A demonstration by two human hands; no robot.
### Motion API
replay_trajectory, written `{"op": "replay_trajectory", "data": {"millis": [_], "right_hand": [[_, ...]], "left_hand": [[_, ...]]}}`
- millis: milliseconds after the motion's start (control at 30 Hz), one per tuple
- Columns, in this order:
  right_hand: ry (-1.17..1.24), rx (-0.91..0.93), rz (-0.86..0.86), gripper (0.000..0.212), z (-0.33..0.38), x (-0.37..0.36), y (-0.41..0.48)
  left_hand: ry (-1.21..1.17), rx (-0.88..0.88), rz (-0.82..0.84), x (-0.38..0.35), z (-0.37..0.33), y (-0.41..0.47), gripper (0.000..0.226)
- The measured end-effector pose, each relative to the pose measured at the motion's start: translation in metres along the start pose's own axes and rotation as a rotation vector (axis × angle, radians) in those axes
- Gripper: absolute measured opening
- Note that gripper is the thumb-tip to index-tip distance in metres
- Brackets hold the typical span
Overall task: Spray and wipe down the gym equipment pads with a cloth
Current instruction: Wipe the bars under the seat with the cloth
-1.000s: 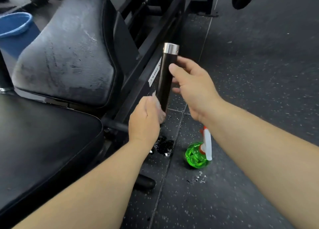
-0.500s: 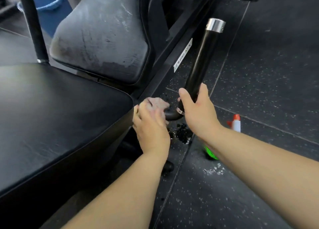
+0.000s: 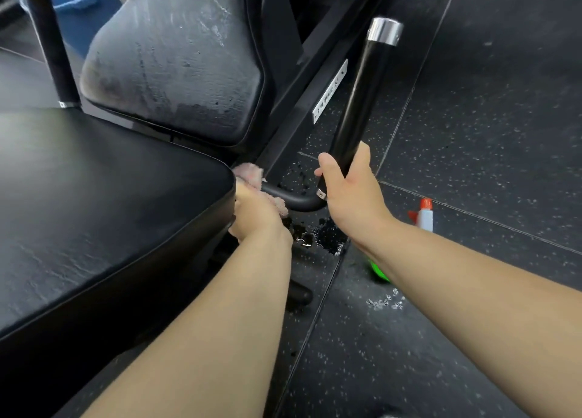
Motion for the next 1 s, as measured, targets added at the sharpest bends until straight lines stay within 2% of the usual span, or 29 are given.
{"op": "replay_trajectory", "data": {"millis": [100,167,200,300,367,500,667,767,867,1000], "right_hand": [[-0.011,0.007,0.005,0.046,0.001,-0.001,0.0],[-0.012,-0.001,0.018,0.043,0.003,0.0,0.0],[-0.014,-0.008,0.023,0.04,0.003,0.002,-0.001],[-0.014,-0.016,0.042,0.025,0.002,0.006,-0.001],[-0.015,-0.018,0.061,0.02,0.003,0.008,0.0],[-0.057,-0.038,0.145,0.022,0.004,0.01,0.004],[-0.098,-0.073,0.245,0.028,0.006,0.008,0.009],[-0.176,-0.079,0.243,0.032,0.006,0.011,0.012],[-0.219,-0.086,0.225,0.034,0.005,0.012,0.015],[-0.303,-0.074,0.181,0.041,0.007,0.018,0.015]], "left_hand": [[0.155,-0.084,0.081,-0.007,-0.006,-0.004,0.027],[0.155,-0.081,0.085,-0.015,-0.012,-0.001,0.021],[0.177,-0.059,0.101,-0.021,-0.015,0.001,0.021],[0.142,0.005,0.284,-0.045,-0.02,0.004,0.037],[0.116,0.035,0.339,-0.049,-0.017,0.009,0.036],[0.072,0.077,0.34,-0.043,-0.006,0.024,0.018],[-0.09,0.184,0.423,-0.047,0.02,0.012,0.02],[-0.09,0.277,0.498,-0.052,0.061,-0.023,0.02],[-0.214,0.39,0.579,-0.065,0.086,-0.059,0.019],[-0.061,0.362,0.691,-0.067,0.072,-0.051,0.03]]}}
Point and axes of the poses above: each hand's wrist, its own y-axis towards the middle knuckle, its own x-axis out of the back of the hand, z = x × y, the point moved 9 cm from there along y, towards the middle knuckle, and after that the axes turned 2 degrees about -y, right-handed, at the moved point
